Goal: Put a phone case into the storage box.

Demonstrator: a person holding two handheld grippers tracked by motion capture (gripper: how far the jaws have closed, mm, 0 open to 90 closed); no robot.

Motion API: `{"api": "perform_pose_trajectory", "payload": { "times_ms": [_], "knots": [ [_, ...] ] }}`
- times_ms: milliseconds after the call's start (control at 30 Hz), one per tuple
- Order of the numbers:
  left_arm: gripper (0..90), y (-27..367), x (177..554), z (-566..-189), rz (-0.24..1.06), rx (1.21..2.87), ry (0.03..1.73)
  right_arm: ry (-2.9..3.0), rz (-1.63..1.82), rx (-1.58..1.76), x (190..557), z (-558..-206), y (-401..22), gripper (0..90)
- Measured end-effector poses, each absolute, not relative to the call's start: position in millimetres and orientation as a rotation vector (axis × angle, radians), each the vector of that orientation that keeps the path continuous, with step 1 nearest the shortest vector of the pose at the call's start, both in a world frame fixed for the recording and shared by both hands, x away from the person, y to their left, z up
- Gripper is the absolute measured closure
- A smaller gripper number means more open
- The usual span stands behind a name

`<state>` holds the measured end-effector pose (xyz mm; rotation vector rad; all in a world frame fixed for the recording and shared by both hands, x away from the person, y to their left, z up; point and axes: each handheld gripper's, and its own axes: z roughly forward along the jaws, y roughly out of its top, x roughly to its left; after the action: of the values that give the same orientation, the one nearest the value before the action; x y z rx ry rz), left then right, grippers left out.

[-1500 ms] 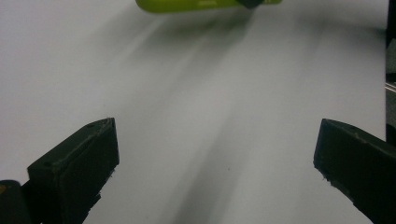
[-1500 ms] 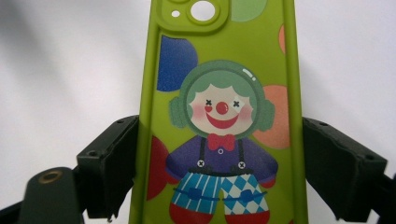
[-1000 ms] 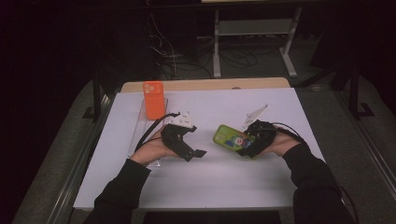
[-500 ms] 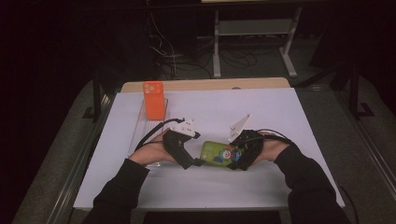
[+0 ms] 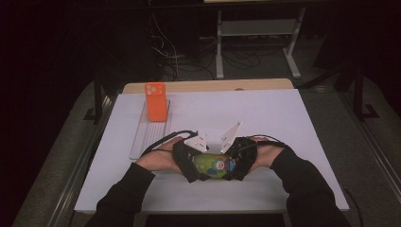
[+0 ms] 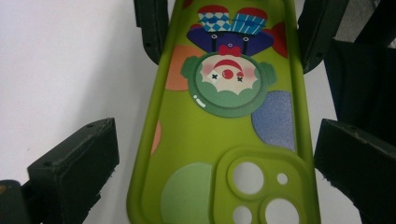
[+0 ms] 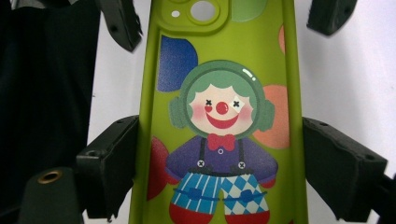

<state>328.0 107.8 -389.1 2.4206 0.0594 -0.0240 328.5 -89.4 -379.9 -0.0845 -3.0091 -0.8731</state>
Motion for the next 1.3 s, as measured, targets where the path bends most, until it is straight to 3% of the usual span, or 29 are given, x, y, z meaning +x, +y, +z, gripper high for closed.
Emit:
{"api": "perform_pose_trajectory", "payload": {
  "times_ms": [300,567,1033,1300],
  "knots": [
    [0.0,100.4,324.6,-395.8,-0.047,2.462,0.046,-3.001,-0.909,-0.071,328.4,-377.7,-88.6,15.2],
    [12.5,101.2,325.0,-395.6,-0.054,2.447,0.027,-2.996,-0.904,-0.058,327.4,-377.7,-86.3,15.3],
    [15.6,102.5,325.3,-395.6,-0.119,2.447,0.033,-2.95,-0.907,-0.062,328.2,-379.8,-87.2,14.3],
    [15.6,109.6,329.6,-392.0,-0.076,2.444,0.071,-2.895,-1.036,-0.232,338.0,-374.6,-107.2,1.1]
  ]
}}
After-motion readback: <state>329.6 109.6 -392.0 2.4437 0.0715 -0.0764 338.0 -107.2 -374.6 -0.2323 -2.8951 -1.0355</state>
